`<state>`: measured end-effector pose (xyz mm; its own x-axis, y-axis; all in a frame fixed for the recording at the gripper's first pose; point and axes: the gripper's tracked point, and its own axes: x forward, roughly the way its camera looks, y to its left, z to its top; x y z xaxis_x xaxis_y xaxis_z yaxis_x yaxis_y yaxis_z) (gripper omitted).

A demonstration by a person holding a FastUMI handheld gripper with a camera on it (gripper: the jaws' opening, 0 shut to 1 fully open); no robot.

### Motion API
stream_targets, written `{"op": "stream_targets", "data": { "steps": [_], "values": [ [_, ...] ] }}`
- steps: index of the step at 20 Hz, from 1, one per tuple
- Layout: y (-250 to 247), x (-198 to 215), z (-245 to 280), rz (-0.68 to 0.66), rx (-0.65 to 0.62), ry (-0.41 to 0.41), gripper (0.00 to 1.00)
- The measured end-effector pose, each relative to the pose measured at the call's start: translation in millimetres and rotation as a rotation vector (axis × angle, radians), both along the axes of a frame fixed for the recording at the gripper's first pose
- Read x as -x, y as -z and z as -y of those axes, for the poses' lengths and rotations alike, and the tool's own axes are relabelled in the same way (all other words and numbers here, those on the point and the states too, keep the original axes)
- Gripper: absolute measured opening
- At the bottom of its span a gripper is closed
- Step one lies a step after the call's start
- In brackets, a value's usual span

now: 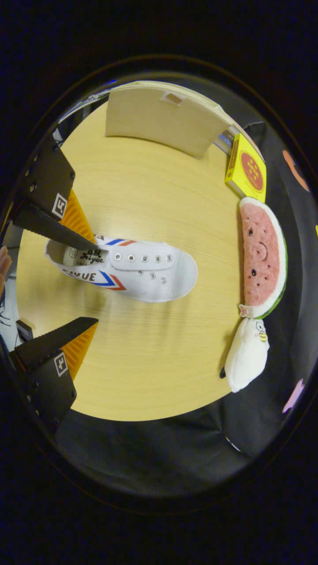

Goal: Open the storage box then place both shoes into the box .Put the left shoe in first, then the right shoe, with the right side of both shoes facing outward in a uniform manner.

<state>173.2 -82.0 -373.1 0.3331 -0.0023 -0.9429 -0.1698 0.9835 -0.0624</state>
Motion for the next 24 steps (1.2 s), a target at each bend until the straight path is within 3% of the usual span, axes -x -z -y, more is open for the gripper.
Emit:
{"op": "stream_targets", "data": {
  "steps": [6, 11, 14, 19, 21, 24],
  "values": [
    [26, -18, 11, 0.011, 0.08, -0.026, 0.91],
    [22, -22, 18, 0.025, 0.086, 0.021, 0.88],
    [23, -28, 25, 0.05, 0.088, 0.02, 0.63],
    [32, -33, 13, 0.029, -0.05, 0.045, 0.21],
    [32, -35, 14, 0.042, -0.057, -0.01, 0.21],
    [25, -33, 20, 0.045, -0.142, -0.019, 0.04]
  ]
}}
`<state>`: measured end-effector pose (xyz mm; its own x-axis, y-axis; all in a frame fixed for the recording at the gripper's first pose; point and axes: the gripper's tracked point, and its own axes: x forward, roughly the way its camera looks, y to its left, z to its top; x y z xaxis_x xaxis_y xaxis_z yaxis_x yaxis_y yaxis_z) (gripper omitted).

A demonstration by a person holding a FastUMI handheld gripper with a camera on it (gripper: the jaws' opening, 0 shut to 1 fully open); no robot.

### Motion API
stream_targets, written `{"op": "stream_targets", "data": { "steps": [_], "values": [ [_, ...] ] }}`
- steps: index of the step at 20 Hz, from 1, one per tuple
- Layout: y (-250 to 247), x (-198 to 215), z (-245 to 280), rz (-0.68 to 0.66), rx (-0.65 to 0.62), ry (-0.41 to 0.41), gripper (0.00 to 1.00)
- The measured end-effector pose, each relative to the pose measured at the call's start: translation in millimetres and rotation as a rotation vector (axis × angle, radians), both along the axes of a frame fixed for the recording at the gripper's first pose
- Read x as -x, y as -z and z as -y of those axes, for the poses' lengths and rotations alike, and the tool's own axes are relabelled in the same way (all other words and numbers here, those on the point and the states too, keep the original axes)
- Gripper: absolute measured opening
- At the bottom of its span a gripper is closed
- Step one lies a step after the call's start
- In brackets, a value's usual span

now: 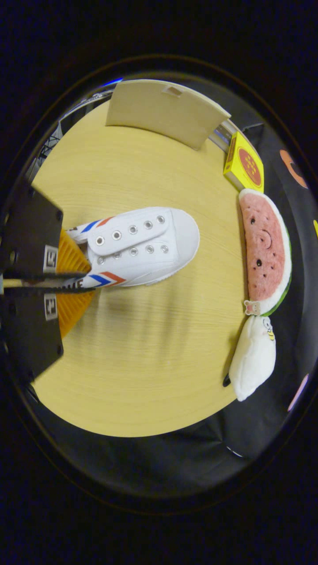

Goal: Open the storage box then place both shoes into the box .Put the left shoe in first, then the right shoe, with the right side of both shoes facing outward in a uniform manner.

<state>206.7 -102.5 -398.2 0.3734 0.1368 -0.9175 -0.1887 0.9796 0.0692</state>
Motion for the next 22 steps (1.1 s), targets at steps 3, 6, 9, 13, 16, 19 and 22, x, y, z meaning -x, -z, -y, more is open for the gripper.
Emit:
{"op": "stream_targets", "data": {
  "steps": [3, 6, 9, 13, 16, 19, 22],
  "values": [
    [4, 6, -10, -0.037, -0.138, 0.056, 0.0],
    [-4, 20, -25, -0.062, -0.259, 0.119, 0.0],
    [-18, 37, -40, -0.056, -0.325, 0.151, 0.0],
    [-57, 59, -67, -0.026, -0.406, 0.168, 0.0],
    [-95, 70, -96, -0.011, -0.487, 0.182, 0.0],
    [-138, 79, -130, 0.03, -0.53, 0.156, 0.0],
    [-177, 87, -170, 0.077, -0.529, 0.115, 0.0]
  ]
}}
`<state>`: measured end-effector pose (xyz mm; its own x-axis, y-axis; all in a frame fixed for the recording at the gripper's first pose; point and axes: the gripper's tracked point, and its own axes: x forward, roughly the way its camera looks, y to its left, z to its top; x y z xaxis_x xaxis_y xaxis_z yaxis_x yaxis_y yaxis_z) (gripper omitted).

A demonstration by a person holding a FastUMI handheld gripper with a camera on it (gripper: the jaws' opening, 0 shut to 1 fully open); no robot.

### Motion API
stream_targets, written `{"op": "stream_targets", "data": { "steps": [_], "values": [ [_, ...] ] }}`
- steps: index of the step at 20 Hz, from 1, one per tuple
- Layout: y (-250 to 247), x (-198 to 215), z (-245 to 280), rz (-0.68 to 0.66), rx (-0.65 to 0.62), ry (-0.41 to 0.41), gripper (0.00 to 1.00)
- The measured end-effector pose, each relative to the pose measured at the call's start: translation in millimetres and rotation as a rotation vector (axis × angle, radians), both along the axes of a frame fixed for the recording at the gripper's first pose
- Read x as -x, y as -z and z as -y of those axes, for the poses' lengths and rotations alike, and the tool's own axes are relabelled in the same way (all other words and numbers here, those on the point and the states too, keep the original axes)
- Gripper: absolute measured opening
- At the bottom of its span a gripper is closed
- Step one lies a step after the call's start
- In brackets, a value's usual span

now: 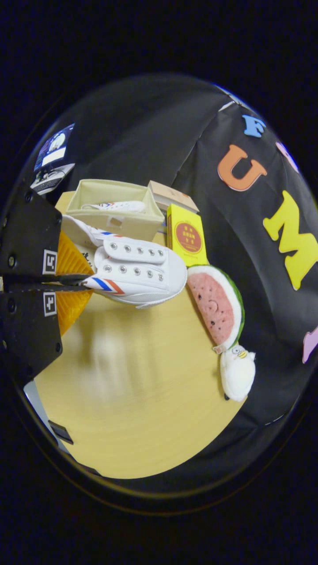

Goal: Open the storage box then place both shoes into the box .Put the left shoe in first, then the right shoe, with the right side of both shoes facing outward in a uniform manner.

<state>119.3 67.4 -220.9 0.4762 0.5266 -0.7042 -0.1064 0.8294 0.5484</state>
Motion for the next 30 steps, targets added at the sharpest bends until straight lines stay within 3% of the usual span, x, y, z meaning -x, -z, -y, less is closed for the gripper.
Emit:
{"op": "stream_targets", "data": {
  "steps": [5, 10, 12, 15, 19, 30],
  "values": [
    [-44, 9, -77, 0.058, 0.001, -0.018, 0.0],
    [-47, 14, -149, 0.13, 0.098, -0.027, 0.0],
    [-46, 12, -166, 0.195, 0.177, 0.005, 0.0],
    [-34, 12, -200, 0.198, 0.182, 0.056, 0.0],
    [-11, 8, -212, 0.219, 0.201, 0.151, 0.0],
    [7, -10, -212, 0.296, 0.267, 0.283, 0.0]
  ]
}}
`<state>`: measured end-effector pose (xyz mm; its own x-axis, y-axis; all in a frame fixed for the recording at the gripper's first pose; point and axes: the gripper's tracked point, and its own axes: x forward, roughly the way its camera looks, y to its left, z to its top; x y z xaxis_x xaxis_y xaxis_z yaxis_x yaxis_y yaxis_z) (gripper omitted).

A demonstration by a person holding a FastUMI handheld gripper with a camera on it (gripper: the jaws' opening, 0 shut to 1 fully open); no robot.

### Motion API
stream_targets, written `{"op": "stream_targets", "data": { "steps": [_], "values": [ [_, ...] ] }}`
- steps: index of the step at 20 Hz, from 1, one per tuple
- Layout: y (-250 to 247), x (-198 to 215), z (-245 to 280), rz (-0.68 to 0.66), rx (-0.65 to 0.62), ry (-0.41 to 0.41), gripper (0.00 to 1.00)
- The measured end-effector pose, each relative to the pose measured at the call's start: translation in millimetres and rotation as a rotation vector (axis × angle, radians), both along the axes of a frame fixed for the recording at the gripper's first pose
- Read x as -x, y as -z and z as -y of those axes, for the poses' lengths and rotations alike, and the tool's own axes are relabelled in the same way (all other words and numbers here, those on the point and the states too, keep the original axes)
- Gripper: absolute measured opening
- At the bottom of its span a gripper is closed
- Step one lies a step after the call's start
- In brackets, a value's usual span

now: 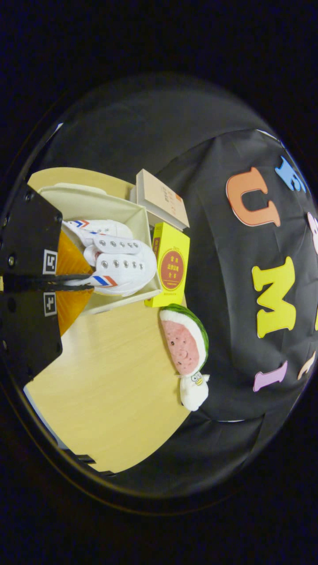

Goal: Open the storage box then place both shoes into the box .Put the left shoe in first, then the right shoe, with the right side of both shoes facing outward in a uniform manner.

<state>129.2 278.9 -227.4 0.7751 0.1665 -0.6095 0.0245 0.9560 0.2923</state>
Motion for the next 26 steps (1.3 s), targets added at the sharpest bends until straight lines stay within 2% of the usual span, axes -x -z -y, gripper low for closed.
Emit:
{"op": "stream_targets", "data": {
  "steps": [3, 5, 6, 9, 14, 17, 22, 26],
  "values": [
    [12, -6, 7, -0.012, 0.033, 0.037, 0.0],
    [15, -2, -3, -0.011, 0.008, -0.019, 0.07],
    [14, 1, -12, 0.001, 0.001, -0.053, 0.24],
    [-3, 4, 1, 0.063, 0.077, -0.076, 0.69],
    [-37, 22, 22, 0.107, 0.116, -0.077, 0.89],
    [-75, 30, 45, 0.2, 0.146, -0.018, 0.97],
    [-134, 47, 85, 0.327, 0.187, 0.03, 0.97],
    [-175, 65, 105, 0.422, 0.173, 0.049, 0.96]
  ]
}}
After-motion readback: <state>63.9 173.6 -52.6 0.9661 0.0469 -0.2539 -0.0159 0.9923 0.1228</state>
